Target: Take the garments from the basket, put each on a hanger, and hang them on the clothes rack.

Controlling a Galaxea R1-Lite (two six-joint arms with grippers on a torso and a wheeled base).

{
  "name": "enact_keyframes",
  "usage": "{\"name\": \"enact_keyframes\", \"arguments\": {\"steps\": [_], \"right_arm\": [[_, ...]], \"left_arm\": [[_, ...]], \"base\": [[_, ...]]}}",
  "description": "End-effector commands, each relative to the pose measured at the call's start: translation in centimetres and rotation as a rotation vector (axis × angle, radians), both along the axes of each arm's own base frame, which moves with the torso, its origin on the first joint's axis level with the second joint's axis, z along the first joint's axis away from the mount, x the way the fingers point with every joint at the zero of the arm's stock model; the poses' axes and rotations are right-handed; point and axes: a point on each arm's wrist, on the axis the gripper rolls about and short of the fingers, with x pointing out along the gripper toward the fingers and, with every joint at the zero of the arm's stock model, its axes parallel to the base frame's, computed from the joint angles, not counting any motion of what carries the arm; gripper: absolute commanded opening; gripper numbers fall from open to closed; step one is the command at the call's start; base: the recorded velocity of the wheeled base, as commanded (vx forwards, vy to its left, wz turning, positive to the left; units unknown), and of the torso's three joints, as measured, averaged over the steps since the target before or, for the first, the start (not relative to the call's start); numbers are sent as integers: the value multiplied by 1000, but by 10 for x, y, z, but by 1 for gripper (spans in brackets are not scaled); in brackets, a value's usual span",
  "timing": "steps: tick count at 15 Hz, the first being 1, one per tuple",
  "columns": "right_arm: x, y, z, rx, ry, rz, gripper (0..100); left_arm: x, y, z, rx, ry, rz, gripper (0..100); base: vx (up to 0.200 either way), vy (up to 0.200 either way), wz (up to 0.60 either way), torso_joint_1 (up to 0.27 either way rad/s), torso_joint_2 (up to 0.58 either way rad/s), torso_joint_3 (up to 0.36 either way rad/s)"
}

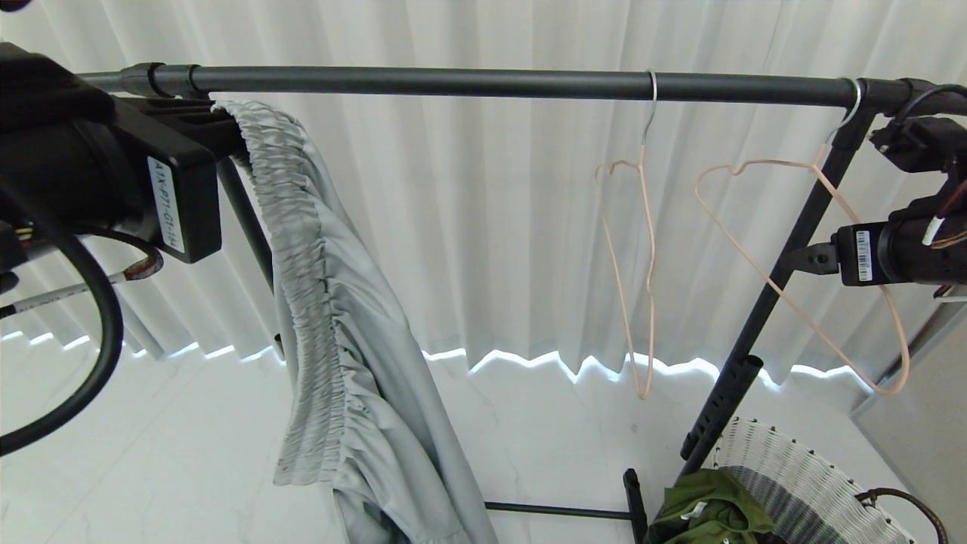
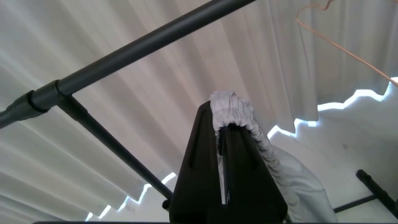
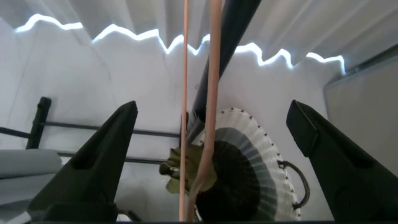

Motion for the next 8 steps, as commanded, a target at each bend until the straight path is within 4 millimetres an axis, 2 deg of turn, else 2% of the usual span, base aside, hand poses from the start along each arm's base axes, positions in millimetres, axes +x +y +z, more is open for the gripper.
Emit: {"name": "enact_keyframes", "arguments": {"steps": [1, 5, 6, 8], "right_arm": [[2, 2, -3, 1, 11, -8, 100], [5, 2, -4, 10, 11, -31, 100], [5, 2, -4, 10, 11, -31, 0], [4, 2, -3, 9, 9, -34, 0]], "left_arm": [[0, 0, -1, 2, 1, 1, 0], [0, 0, 0, 1, 0, 1, 0], [0, 0, 0, 1, 0, 1, 0], [0, 0, -1, 2, 1, 1, 0]], "base": [[0, 0, 0, 0, 0, 0], [0, 0, 0, 0, 0, 0], [0, 0, 0, 0, 0, 0], [0, 0, 0, 0, 0, 0]]}}
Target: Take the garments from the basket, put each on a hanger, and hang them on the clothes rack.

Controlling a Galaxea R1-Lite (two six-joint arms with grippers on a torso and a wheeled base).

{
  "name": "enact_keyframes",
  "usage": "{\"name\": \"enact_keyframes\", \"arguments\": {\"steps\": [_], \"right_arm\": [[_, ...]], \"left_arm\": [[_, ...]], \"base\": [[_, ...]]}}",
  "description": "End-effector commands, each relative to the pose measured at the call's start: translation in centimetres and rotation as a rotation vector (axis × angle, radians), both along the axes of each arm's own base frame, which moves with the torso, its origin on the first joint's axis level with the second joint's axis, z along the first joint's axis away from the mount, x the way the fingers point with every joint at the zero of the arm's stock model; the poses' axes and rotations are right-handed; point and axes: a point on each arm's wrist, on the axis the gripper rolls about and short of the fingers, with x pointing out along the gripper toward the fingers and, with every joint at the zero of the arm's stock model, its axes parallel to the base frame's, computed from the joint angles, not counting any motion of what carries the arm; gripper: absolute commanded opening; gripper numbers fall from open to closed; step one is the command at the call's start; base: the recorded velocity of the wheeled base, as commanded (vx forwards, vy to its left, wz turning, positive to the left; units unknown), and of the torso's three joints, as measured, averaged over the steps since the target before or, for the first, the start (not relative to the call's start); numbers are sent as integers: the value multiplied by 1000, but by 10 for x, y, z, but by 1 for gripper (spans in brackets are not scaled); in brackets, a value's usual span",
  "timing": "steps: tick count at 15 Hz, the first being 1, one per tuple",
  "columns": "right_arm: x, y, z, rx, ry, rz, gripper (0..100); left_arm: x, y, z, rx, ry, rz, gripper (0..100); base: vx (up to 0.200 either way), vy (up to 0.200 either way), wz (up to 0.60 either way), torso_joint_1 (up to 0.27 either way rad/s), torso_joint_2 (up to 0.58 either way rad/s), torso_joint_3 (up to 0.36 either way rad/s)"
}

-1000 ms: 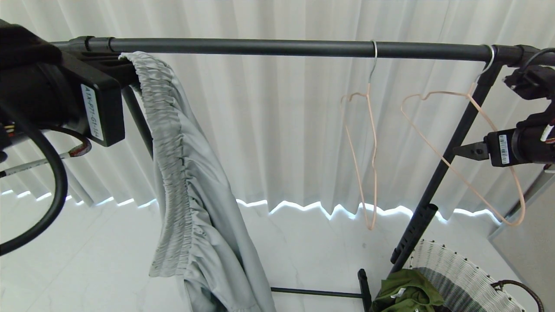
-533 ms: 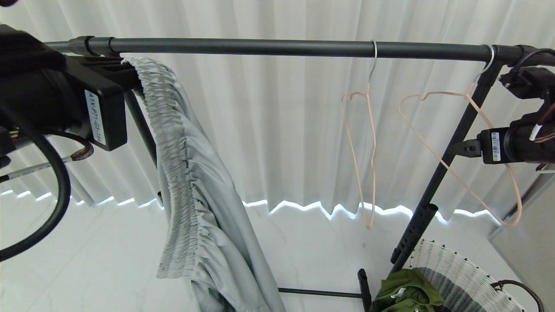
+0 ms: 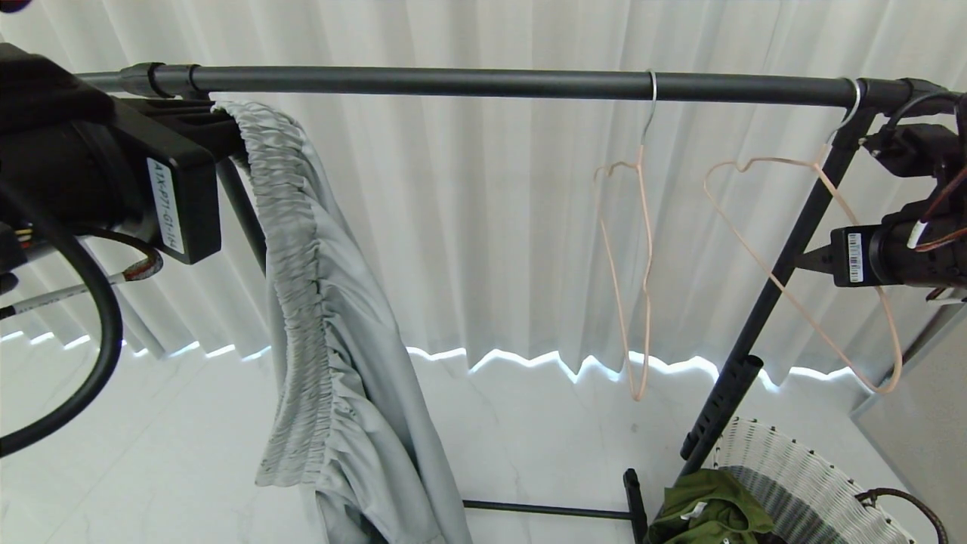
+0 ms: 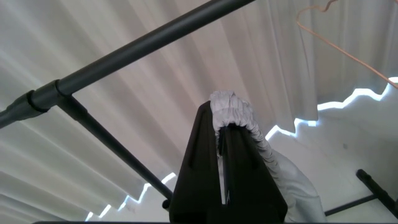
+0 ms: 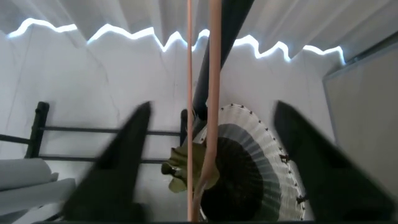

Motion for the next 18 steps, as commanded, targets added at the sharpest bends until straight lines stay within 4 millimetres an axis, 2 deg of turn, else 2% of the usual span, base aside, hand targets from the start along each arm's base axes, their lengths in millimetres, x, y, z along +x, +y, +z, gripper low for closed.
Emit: {"name": "enact_keyframes", "arguments": {"steps": [1, 7, 13, 18], "right_arm": [[0, 0, 1, -5, -5, -10, 0], [-3, 0, 3, -8, -14, -15, 0], [-12, 6, 22, 8, -122, 42, 0], [-39, -3, 36, -3, -180, 57, 0]], "left_arm": [[0, 0, 0, 1, 1, 1, 0], [0, 0, 0, 1, 1, 1, 0], [0, 0, -1, 4, 2, 1, 0], [0, 0, -4, 11, 8, 1, 0]], "base": [[0, 0, 0, 0, 0, 0], [0, 0, 0, 0, 0, 0], [0, 0, 0, 0, 0, 0], [0, 0, 0, 0, 0, 0]]}}
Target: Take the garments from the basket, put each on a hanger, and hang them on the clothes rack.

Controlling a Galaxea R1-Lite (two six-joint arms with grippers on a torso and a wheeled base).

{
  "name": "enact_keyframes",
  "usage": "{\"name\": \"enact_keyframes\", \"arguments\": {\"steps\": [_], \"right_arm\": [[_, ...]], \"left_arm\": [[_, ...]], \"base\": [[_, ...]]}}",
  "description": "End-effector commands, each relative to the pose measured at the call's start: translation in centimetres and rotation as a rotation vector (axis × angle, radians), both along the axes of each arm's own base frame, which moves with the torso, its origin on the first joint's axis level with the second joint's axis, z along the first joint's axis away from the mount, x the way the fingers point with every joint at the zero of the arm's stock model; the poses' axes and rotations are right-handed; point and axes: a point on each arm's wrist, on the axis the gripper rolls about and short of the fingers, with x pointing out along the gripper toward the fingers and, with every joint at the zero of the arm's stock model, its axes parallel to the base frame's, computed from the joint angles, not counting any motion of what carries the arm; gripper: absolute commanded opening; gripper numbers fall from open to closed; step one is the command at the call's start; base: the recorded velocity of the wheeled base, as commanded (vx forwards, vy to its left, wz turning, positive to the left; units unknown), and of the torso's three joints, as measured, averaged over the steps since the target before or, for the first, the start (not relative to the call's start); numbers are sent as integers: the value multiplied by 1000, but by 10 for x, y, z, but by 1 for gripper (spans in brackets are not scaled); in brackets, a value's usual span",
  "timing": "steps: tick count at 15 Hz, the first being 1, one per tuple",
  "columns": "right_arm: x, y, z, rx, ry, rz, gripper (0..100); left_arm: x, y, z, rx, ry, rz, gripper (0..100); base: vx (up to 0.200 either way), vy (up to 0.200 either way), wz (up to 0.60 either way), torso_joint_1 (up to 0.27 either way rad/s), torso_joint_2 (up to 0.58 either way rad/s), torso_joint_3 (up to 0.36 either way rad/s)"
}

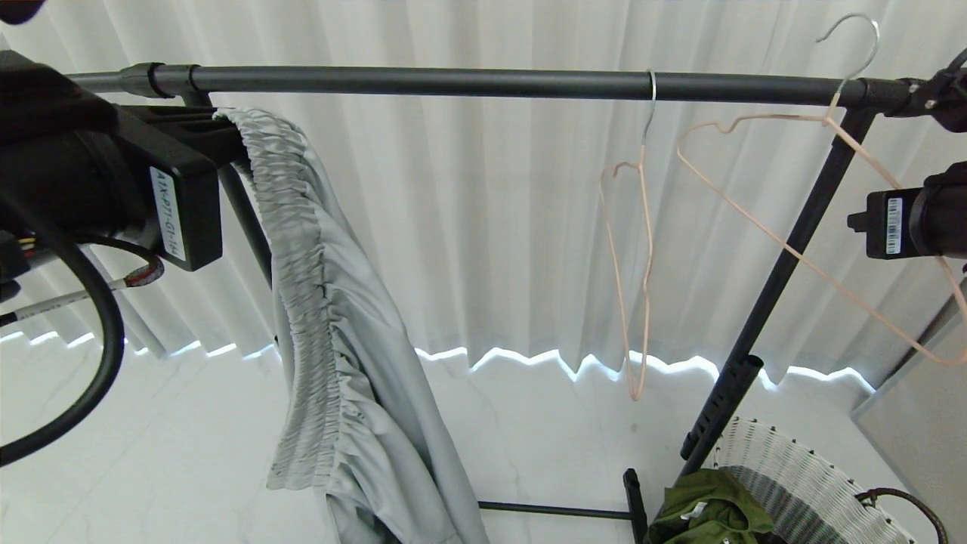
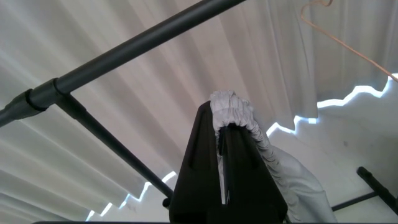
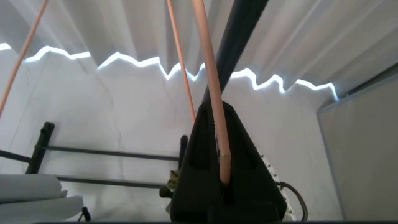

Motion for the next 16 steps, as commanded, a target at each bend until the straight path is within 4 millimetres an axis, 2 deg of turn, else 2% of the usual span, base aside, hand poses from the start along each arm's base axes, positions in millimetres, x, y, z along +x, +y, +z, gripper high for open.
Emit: {"name": "enact_keyframes", "arguments": {"steps": [1, 5, 13, 16], "right_arm": [[-16, -5, 8, 10, -29, 2, 0], [-26, -9, 4, 2, -7, 1, 0], [-27, -10, 1, -2, 3, 1, 0], [-32, -11, 1, 0, -1, 5, 0]], "left_arm": [[0, 0, -2, 8, 4, 1, 0], [1, 0, -3, 31, 1, 3, 0], [-1, 1, -2, 29, -4, 3, 0], [-1, 1, -2, 29, -4, 4, 0]], "base": [[0, 0, 0, 0, 0, 0], [-200, 0, 0, 7, 2, 5], [-200, 0, 0, -3, 2, 2], [0, 0, 0, 0, 0, 0]]}}
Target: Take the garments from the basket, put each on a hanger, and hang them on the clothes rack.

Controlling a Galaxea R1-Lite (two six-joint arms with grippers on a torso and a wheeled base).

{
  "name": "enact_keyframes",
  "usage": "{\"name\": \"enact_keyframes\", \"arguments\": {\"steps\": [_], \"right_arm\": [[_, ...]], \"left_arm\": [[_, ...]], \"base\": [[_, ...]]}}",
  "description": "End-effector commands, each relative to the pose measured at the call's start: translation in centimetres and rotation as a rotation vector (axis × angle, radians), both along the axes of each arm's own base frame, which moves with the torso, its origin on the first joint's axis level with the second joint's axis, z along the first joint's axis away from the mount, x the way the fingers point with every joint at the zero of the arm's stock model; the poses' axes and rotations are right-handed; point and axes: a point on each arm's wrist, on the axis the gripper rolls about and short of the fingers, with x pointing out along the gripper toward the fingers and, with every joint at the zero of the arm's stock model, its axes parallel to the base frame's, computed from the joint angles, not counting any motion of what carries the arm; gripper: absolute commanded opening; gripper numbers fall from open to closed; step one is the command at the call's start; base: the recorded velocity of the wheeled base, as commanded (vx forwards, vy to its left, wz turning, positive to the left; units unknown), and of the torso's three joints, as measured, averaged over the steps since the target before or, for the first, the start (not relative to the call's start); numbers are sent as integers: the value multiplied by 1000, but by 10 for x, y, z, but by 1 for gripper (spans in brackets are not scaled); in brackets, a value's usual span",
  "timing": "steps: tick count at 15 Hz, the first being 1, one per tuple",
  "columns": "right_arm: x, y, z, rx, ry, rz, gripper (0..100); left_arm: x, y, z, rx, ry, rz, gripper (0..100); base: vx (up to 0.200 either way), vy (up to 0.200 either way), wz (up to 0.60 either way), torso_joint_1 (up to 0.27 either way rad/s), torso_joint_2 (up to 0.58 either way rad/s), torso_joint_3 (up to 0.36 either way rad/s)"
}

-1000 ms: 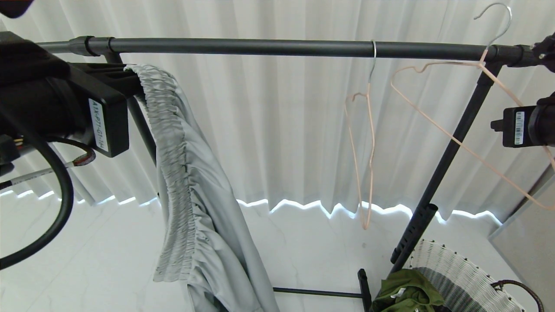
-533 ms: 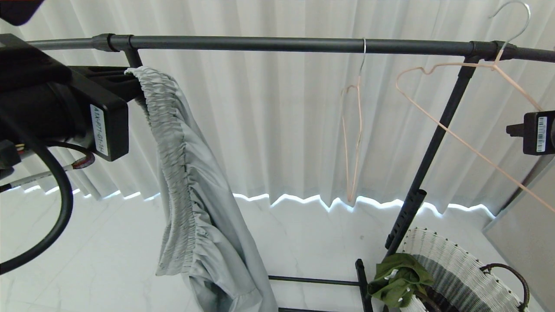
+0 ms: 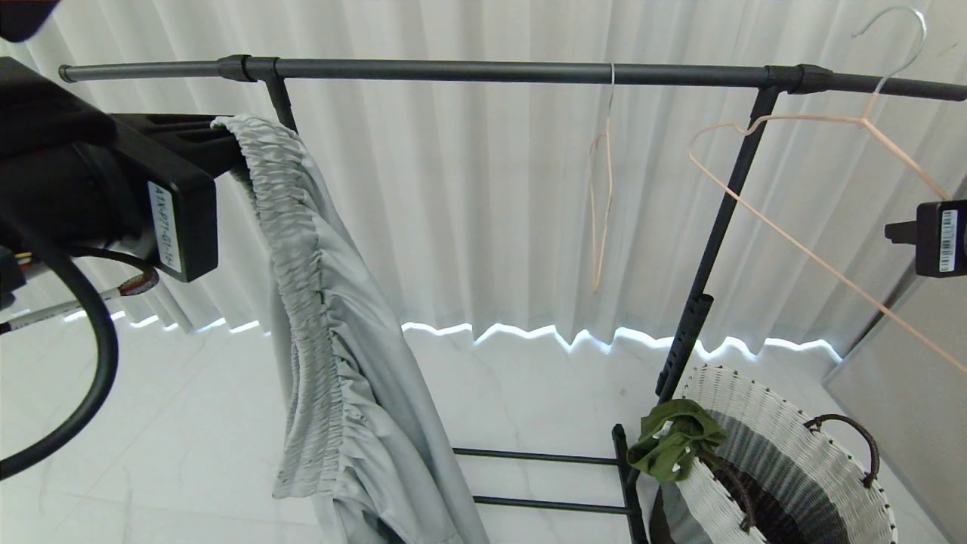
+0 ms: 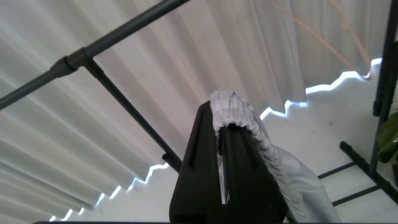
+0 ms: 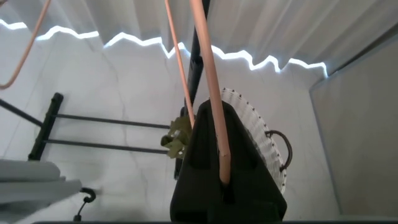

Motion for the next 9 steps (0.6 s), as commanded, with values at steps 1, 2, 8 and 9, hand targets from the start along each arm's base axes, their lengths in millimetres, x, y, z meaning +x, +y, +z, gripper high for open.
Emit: {"name": "enact_keyframes", "arguments": {"steps": [1, 2, 8, 9], "right_arm": [[-4, -1, -1, 3, -2, 6, 0], [-6, -2, -3, 2, -1, 6, 0], [-10, -3, -4, 8, -2, 19, 0], [-10, -3, -4, 9, -2, 19, 0]], "left_arm": [[1, 0, -1, 3, 2, 1, 0], [1, -1, -1, 4, 3, 6, 0], [4, -2, -3, 12, 11, 52, 0], [4, -2, -3, 12, 11, 52, 0]], "base": [[0, 0, 0, 0, 0, 0], [0, 0, 0, 0, 0, 0], [0, 167, 0, 3, 4, 0], [0, 200, 0, 12, 12, 2]]}}
